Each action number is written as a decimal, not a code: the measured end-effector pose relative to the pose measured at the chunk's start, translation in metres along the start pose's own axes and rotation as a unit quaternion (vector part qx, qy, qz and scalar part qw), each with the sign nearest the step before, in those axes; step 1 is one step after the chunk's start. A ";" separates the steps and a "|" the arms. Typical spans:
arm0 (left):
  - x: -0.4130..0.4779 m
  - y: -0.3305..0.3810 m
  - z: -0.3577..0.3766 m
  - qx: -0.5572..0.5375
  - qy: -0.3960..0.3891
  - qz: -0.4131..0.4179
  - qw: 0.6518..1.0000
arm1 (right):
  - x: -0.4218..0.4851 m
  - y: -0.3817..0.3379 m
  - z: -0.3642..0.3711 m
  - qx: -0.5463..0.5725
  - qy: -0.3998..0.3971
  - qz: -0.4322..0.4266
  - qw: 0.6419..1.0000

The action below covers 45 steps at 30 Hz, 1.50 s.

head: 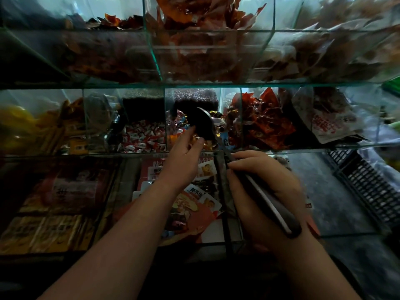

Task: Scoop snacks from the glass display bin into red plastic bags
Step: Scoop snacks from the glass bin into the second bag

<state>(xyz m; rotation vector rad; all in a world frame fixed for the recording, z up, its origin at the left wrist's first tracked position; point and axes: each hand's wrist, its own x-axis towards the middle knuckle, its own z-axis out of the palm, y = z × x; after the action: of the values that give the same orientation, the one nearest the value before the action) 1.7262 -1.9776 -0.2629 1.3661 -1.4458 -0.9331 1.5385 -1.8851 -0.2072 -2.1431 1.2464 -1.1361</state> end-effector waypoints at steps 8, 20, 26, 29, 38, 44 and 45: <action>-0.069 -0.001 -0.065 0.064 0.134 0.025 0.989 | -0.015 -0.019 0.024 0.166 0.112 0.185 0.962; -0.134 -0.067 -0.105 0.262 0.137 -0.099 0.950 | -0.025 -0.020 0.078 0.019 -0.125 0.118 0.985; -0.143 -0.077 -0.091 0.155 0.197 -0.089 0.964 | -0.026 0.007 0.137 -0.036 -0.219 0.114 0.969; -0.139 -0.068 -0.078 0.086 0.202 -0.053 0.974 | -0.026 0.003 0.135 -0.064 -0.166 0.088 0.980; -0.133 -0.072 -0.064 -0.034 0.263 -0.093 0.960 | -0.012 0.008 0.116 -0.097 -0.091 0.087 0.987; -0.134 -0.076 -0.052 0.050 0.218 -0.063 0.973 | -0.025 0.047 0.137 -0.054 -0.084 0.176 0.979; -0.134 -0.075 -0.051 0.062 0.218 -0.050 0.973 | -0.026 0.048 0.138 -0.058 -0.087 0.178 0.978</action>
<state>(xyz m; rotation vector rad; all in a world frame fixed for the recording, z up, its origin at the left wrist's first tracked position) 1.7940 -1.8487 -0.3337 1.6287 -1.1192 -0.5613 1.6183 -1.8944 -0.3314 -1.9438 1.5654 -0.7267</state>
